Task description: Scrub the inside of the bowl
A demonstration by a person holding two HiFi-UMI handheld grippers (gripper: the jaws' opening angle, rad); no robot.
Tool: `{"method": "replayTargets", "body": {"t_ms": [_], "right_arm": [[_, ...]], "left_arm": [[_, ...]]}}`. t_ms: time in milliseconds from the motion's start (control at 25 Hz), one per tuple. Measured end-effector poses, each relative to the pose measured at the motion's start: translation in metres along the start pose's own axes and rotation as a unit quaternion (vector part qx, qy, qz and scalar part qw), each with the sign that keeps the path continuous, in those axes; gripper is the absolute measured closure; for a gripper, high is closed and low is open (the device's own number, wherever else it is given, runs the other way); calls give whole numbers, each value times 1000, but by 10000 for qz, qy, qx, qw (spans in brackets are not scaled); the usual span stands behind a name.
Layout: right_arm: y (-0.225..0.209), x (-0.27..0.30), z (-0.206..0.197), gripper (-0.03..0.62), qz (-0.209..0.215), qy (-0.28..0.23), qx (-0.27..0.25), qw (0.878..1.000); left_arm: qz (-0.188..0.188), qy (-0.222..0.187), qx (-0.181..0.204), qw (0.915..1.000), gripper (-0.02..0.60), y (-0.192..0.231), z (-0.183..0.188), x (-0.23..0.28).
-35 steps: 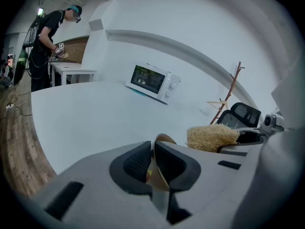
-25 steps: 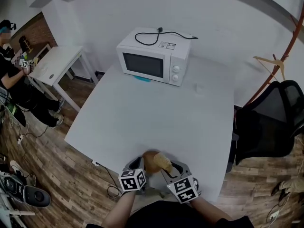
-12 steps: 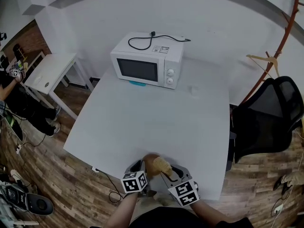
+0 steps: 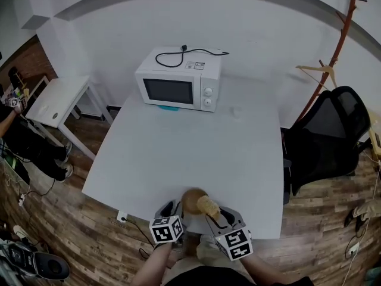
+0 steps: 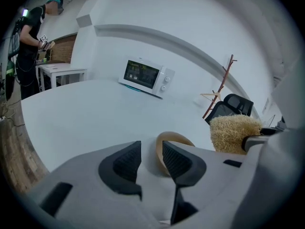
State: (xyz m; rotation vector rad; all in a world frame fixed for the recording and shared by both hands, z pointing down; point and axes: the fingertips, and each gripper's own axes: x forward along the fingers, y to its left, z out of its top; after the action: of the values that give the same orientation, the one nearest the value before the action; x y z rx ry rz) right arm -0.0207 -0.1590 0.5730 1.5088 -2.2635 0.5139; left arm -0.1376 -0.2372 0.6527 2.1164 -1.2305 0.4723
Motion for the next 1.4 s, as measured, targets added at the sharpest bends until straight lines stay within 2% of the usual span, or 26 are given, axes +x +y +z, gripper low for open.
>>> {"method": "replayTargets", "body": {"t_ms": [240,440,680,880,1160,1400], "right_arm": [[27,-31,-6,422,-377,-190,111,9990],[57,-56,-10,422,-518,-465,200,9974],[88,-81,-21,422,-633,-638,404,9951],[111,-97,-31,422,-683,-787,607,9927],[135,-110,-40,422,-739,-949,803,9895],[147,-121,-45,424,-755,-1021,846,9883]], "left_arm": [[-366,-144,152,9991,454,-4,-2,-43],[-640,-330,178,9972,457,-9,-7,-78],[-857,-579,337,9941,517,-14,-12,-124],[-1042,-781,489,9903,535,-18,-19,-162],[-1209,-781,743,9868,549,-22,-36,-202],[-1398,-790,869,9832,555,-32,-46,-217]]}}
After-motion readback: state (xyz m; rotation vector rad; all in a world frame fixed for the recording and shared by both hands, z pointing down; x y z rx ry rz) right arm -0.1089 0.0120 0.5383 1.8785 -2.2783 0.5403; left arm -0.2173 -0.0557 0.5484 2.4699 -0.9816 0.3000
